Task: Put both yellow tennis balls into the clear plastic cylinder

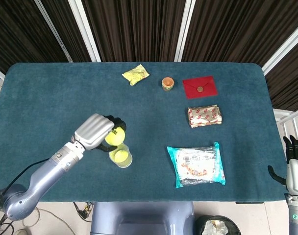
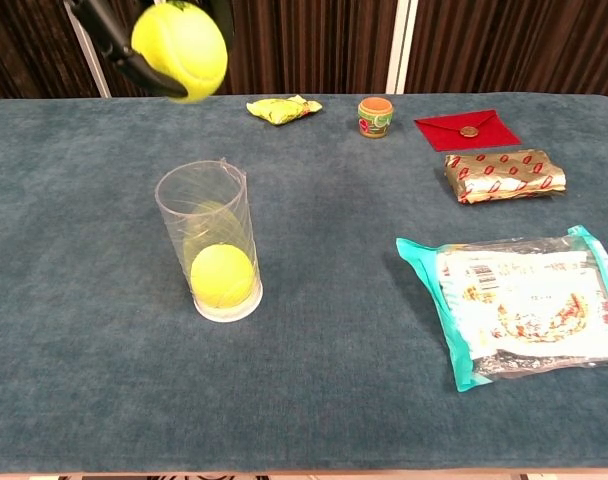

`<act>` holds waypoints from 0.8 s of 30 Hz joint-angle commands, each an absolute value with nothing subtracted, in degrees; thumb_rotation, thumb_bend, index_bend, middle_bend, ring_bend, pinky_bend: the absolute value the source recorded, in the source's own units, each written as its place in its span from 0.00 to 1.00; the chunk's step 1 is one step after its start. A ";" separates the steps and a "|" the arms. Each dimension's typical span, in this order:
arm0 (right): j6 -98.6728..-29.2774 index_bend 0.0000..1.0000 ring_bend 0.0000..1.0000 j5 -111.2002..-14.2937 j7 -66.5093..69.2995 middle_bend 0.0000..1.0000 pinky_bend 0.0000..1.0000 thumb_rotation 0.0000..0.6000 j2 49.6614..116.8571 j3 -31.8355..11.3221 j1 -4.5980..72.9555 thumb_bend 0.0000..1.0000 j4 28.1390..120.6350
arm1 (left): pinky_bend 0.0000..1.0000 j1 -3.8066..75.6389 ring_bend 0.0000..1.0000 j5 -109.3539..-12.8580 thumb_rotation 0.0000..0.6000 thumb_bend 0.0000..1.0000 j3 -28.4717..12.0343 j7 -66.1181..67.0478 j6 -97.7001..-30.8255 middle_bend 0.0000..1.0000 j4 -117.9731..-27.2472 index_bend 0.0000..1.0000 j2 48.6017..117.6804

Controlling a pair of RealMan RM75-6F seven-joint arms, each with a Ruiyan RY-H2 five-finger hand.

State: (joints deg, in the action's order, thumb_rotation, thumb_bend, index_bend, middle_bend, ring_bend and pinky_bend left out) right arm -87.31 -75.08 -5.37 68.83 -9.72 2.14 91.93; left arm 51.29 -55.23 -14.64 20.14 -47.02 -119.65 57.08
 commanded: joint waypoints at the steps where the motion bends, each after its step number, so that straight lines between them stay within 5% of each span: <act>1: -87.60 0.00 0.02 -75.04 -5.34 0.02 0.00 1.00 68.75 -9.83 2.01 0.34 91.93 | 0.56 52.04 0.38 -55.32 1.00 0.29 -13.71 19.32 -44.90 0.46 -120.46 0.40 56.65; 16: -88.01 0.00 0.02 -74.52 -4.84 0.02 0.00 1.00 68.42 -10.26 1.67 0.34 91.91 | 0.55 55.41 0.35 -53.66 1.00 0.24 -9.78 22.43 -42.29 0.43 -119.70 0.38 58.24; 24: -88.07 0.00 0.02 -74.56 -5.12 0.02 0.00 1.00 68.53 -10.31 1.72 0.34 91.88 | 0.47 57.14 0.20 -51.81 1.00 0.03 -8.07 25.35 -43.03 0.23 -119.81 0.30 58.15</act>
State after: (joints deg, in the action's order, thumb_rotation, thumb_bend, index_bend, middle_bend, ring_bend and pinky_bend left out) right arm -88.06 -74.55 -5.12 68.52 -10.31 1.71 91.88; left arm 56.89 -52.11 -8.29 25.03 -42.76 -119.74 58.18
